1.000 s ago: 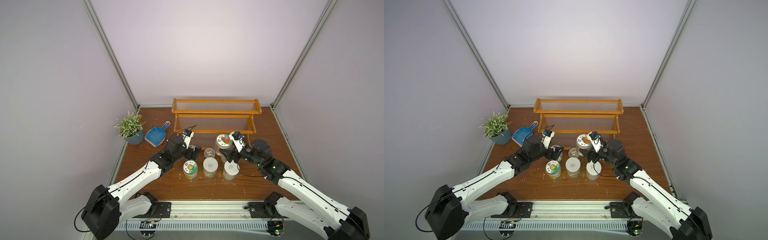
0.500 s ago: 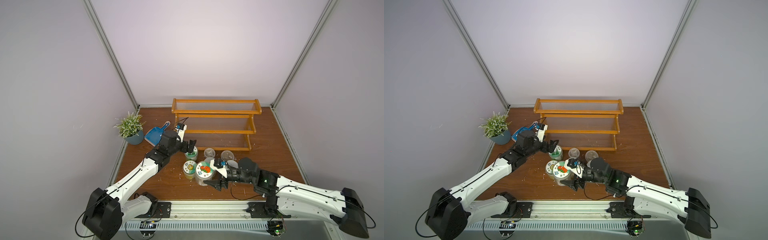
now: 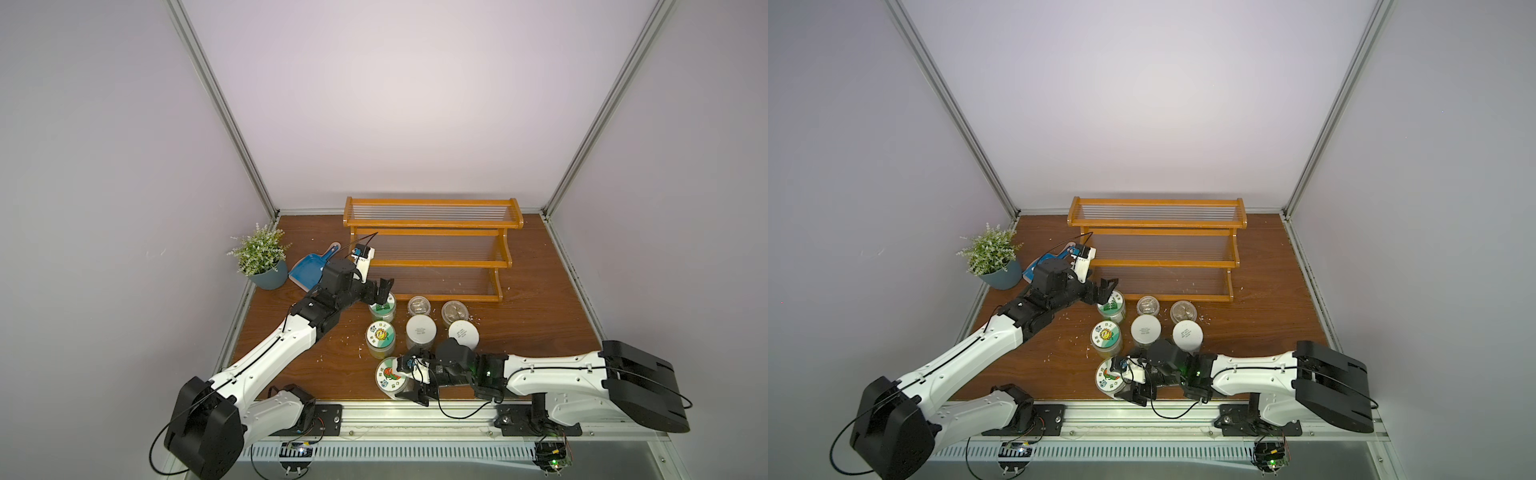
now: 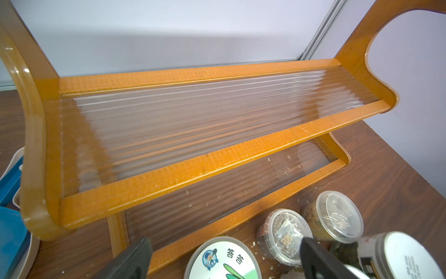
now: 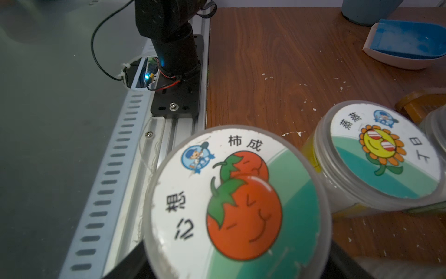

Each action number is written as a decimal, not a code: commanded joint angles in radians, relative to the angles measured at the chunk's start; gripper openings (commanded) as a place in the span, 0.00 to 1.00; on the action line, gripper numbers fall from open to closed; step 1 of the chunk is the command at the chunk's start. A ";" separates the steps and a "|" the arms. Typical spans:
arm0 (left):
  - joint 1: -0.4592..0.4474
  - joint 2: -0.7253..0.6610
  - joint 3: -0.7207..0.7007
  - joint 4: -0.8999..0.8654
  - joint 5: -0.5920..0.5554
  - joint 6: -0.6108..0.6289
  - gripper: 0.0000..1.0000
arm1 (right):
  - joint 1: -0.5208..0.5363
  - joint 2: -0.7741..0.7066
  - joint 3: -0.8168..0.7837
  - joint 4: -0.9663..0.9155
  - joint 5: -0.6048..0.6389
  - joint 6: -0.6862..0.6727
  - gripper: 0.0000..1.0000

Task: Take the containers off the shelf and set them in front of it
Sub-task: Place the container at the center of the board.

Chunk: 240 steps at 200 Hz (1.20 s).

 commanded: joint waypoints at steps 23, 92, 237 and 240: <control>0.017 -0.016 0.005 -0.022 0.009 0.007 0.99 | 0.005 0.106 0.047 0.197 0.020 -0.095 0.83; 0.031 -0.016 -0.007 -0.019 0.022 0.012 0.99 | 0.004 0.227 0.109 0.224 0.063 -0.108 0.88; 0.041 -0.010 -0.014 -0.001 0.026 0.012 0.99 | 0.000 0.104 0.103 0.093 0.021 -0.054 0.98; 0.041 -0.010 -0.014 0.001 0.026 0.013 0.99 | 0.000 0.095 0.104 0.084 0.018 -0.054 0.98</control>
